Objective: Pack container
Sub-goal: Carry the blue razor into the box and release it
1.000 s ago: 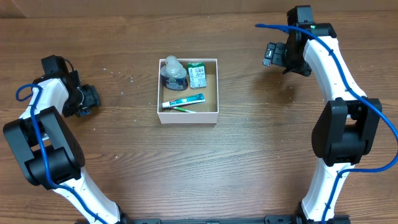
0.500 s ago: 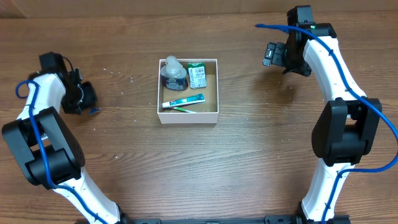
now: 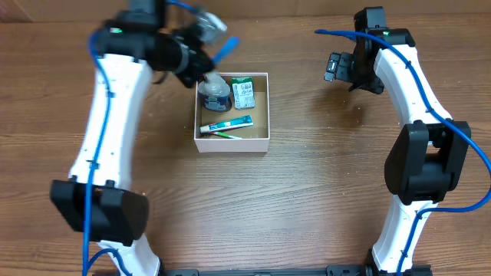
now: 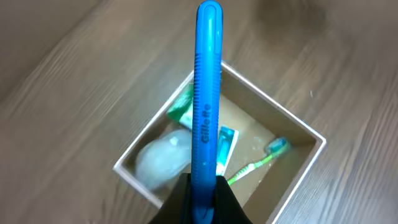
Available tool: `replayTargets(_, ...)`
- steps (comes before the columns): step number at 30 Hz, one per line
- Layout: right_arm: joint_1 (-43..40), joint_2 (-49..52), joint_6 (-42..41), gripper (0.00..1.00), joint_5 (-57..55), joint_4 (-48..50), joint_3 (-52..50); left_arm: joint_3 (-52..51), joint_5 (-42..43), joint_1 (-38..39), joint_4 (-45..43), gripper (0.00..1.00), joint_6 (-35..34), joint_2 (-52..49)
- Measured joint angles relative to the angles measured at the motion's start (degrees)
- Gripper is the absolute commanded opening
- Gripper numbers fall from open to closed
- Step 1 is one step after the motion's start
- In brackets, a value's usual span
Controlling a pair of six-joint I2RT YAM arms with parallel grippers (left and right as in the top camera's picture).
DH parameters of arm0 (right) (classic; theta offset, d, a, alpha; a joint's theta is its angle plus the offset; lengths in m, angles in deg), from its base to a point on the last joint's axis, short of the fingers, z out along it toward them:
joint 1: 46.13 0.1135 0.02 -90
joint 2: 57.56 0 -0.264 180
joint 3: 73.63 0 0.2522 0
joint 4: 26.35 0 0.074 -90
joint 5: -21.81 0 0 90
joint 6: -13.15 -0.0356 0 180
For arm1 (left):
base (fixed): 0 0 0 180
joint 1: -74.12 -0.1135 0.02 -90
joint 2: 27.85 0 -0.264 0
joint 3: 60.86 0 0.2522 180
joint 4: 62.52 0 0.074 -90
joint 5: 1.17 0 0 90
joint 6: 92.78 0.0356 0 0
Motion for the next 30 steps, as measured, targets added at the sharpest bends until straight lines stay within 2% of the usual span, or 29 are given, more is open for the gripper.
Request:
replayTargets(2,0.0,0.0,0.0,1.0,0.0,0.0,0.0,0.0,-4.42,5.27,0.04,0.04,4.59,-0.48)
replayTargets(6,0.0,0.0,0.0,1.0,0.02,0.0,0.0,0.0,-9.62,9.55,1.75,0.04,9.07,-2.62)
replayTargets(13,0.0,0.0,-0.04,1.0,0.0,0.02,0.0,0.0,-12.57,9.94,10.49,0.06,14.51,-11.04)
replayTargets(14,0.0,0.0,-0.02,1.0,0.0,0.02,0.0,0.0,-12.72,9.94,11.5,0.23,14.93,-12.31)
replayTargets(15,0.0,0.0,-0.02,1.0,0.0,0.02,0.0,0.0,-12.79,9.94,12.09,0.45,15.13,-13.29)
replayTargets(16,0.0,0.0,0.0,1.0,0.0,0.0,0.0,0.0,-13.0,9.94,12.52,0.73,15.34,-13.94)
replayTargets(18,0.0,0.0,0.0,1.0,0.02,0.0,0.0,0.0,-13.18,9.94,13.09,0.89,15.47,-14.53)
replayTargets(21,0.0,0.0,0.0,0.99,0.0,0.02,0.0,0.0,-13.38,9.94,13.27,1.0,14.71,-14.53)
replayTargets(26,0.0,0.0,0.0,1.0,0.0,0.02,0.0,1.36,-13.79,9.97,16.31,1.0,13.66,-14.56)
replayTargets(30,0.0,0.0,-0.02,1.0,0.0,-0.02,0.0,9.42,-13.62,10.84,19.58,1.0,10.73,-14.75)
